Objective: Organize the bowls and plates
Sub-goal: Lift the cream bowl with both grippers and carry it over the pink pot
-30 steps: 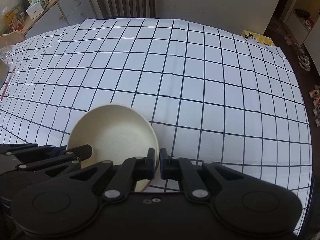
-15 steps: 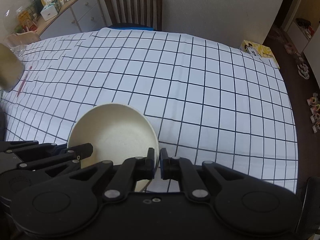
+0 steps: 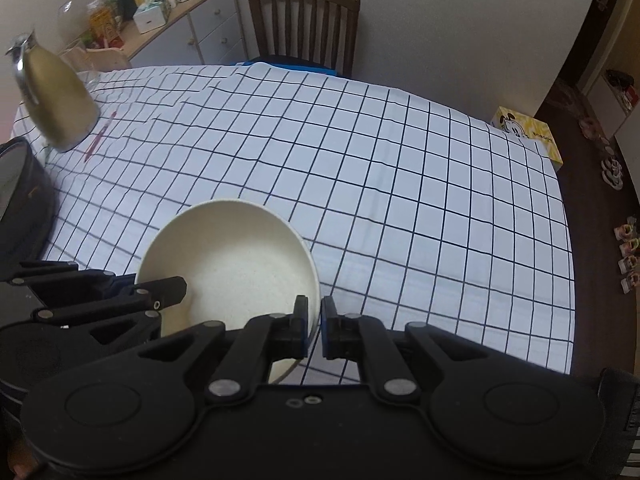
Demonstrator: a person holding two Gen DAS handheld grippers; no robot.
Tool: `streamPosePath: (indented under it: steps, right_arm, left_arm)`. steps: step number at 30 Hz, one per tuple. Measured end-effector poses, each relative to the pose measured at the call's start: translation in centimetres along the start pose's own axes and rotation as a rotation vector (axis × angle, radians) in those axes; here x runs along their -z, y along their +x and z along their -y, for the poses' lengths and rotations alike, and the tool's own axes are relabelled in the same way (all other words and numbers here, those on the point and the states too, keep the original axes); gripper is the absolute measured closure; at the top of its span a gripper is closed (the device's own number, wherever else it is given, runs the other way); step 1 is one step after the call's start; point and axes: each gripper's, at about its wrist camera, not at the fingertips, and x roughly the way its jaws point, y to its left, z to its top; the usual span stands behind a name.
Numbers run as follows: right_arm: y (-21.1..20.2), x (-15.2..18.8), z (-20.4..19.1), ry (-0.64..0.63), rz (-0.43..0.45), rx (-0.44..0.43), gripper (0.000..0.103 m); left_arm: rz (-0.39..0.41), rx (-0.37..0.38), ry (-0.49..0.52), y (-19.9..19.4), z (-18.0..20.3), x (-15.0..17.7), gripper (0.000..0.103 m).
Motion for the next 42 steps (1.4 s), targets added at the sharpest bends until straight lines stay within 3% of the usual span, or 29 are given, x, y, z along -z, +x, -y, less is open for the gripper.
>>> streamPosePath:
  steps: [12, 22, 32, 42]
  right_arm:
    - [-3.7, 4.4, -2.8, -0.105, -0.013, -0.04, 0.096]
    - [-4.2, 8.0, -4.8, -0.15, -0.033, -0.096, 0.096]
    - [-2.4, 11.1, -6.2, -0.177, -0.095, -0.139, 0.095]
    - [-0.4, 13.0, -6.9, -0.185, -0.145, -0.136, 0.095]
  left_arm:
    - [-0.003, -0.042, -0.032, -4.5, 0.0, 5.6, 0.096]
    - [-0.044, -0.083, -0.06, -6.0, -0.8, 9.8, 0.096]
    - [-0.1, -0.097, -0.075, -4.5, -1.8, 13.7, 0.096]
    - [-0.113, -0.11, -0.056, -2.7, -2.1, 15.3, 0.096]
